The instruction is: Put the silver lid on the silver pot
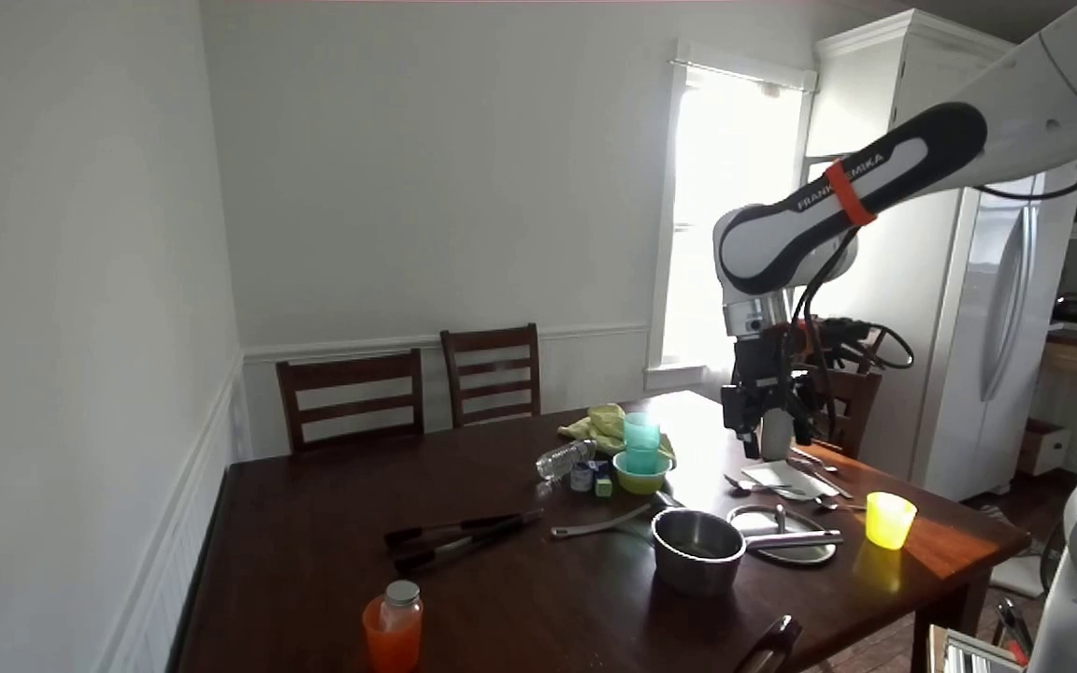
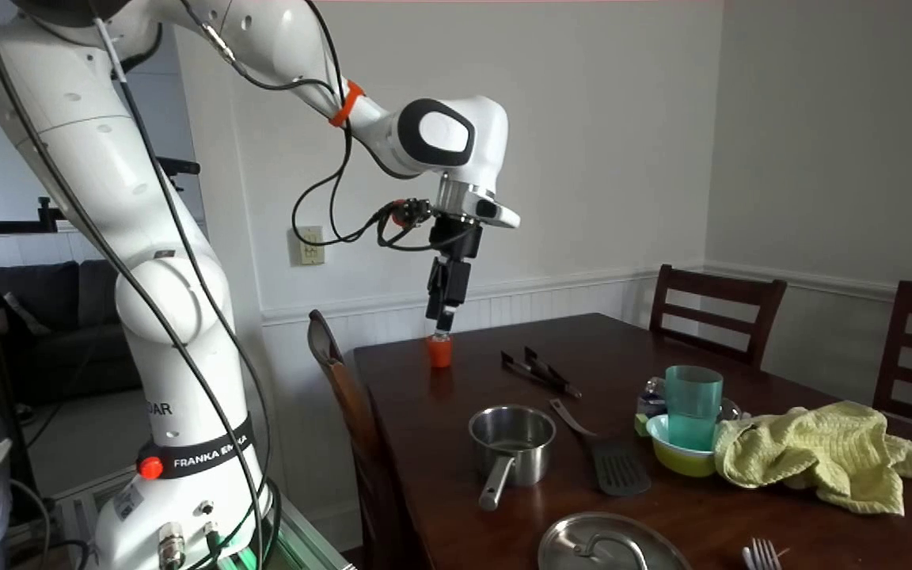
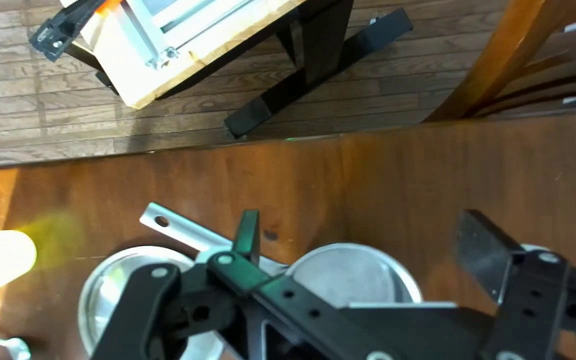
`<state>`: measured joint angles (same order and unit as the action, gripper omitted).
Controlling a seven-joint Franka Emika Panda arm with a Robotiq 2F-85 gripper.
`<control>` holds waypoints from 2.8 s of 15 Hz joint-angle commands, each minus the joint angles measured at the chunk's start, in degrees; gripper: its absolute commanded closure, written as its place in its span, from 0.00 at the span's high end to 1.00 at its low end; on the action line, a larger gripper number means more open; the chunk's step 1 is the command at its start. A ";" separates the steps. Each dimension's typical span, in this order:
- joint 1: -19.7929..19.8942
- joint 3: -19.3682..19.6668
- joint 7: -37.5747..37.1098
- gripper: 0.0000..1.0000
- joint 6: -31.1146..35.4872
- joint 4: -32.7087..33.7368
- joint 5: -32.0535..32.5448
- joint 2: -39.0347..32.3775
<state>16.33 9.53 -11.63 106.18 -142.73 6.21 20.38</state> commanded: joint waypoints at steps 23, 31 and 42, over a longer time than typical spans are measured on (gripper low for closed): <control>10.62 15.15 -8.01 1.00 44.34 3.57 -16.14 -31.21; 15.64 9.33 4.45 1.00 48.47 11.71 -35.39 -42.92; 21.37 4.13 9.22 0.85 49.50 16.18 -36.41 -49.68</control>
<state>35.63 15.36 -4.33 155.15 -128.09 -28.94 -27.99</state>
